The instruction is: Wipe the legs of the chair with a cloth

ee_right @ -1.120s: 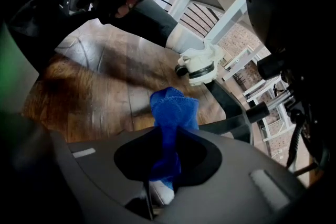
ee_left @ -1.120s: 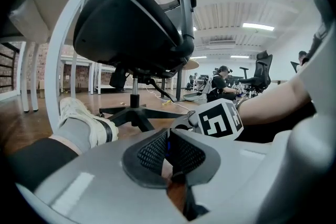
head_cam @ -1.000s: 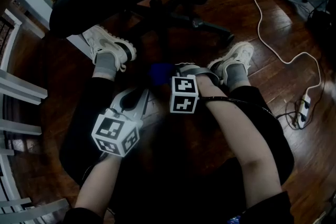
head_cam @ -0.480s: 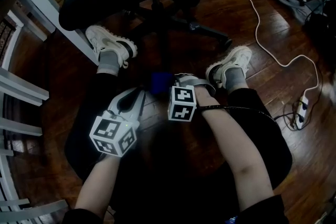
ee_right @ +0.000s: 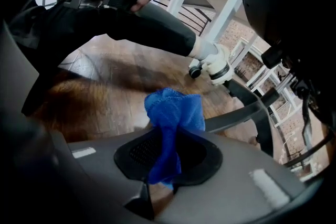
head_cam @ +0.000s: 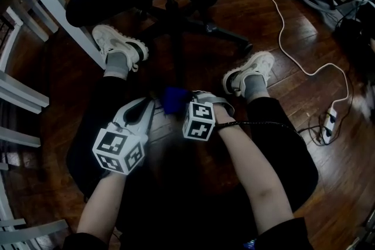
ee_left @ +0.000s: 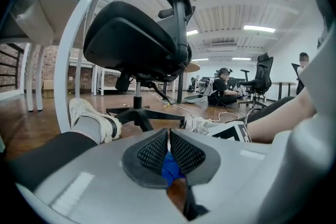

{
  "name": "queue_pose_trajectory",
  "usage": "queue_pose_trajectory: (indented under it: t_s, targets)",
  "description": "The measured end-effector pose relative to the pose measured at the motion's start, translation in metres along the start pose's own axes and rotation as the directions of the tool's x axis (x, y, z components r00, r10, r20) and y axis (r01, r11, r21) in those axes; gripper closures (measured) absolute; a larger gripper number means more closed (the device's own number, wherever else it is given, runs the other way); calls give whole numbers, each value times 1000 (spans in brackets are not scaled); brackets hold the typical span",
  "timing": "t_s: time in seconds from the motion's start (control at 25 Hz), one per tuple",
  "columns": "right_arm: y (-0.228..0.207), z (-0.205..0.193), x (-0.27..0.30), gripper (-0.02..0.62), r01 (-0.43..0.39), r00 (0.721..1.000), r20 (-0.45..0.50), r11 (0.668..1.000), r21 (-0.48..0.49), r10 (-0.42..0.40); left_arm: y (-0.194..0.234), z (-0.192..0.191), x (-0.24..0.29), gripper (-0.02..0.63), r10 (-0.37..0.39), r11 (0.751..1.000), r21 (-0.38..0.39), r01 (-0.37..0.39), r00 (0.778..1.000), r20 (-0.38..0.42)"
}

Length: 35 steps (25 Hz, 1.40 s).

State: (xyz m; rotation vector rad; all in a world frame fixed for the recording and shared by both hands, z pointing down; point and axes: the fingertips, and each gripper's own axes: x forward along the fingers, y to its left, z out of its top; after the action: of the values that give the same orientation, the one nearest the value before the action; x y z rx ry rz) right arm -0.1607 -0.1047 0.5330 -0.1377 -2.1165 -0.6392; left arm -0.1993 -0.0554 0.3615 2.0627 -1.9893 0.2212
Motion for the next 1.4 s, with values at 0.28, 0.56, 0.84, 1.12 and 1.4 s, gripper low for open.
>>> queue_pose_trajectory:
  t_s: [0.28, 0.56, 0.84, 1.12, 1.4]
  targets:
    - [-8, 6, -22, 508, 40, 995, 83, 996, 73, -46, 0, 10, -12, 594, 18, 1000, 1, -18, 1000, 17]
    - [-54, 20, -85, 508, 144, 977, 138, 978, 149, -165, -1, 34, -29, 594, 26, 999, -21, -24, 997, 78]
    - [-80, 14, -187, 506, 216, 975, 61, 973, -83, -212, -17, 61, -44, 594, 6, 1000, 10, -7, 993, 122]
    - [-95, -12, -275, 506, 321, 947, 31, 944, -72, -320, -35, 70, -52, 594, -30, 999, 15, 28, 989, 147]
    - [-96, -12, -306, 506, 395, 918, 18, 919, 5, -395, -53, 82, -64, 594, -81, 996, 52, 73, 981, 174]
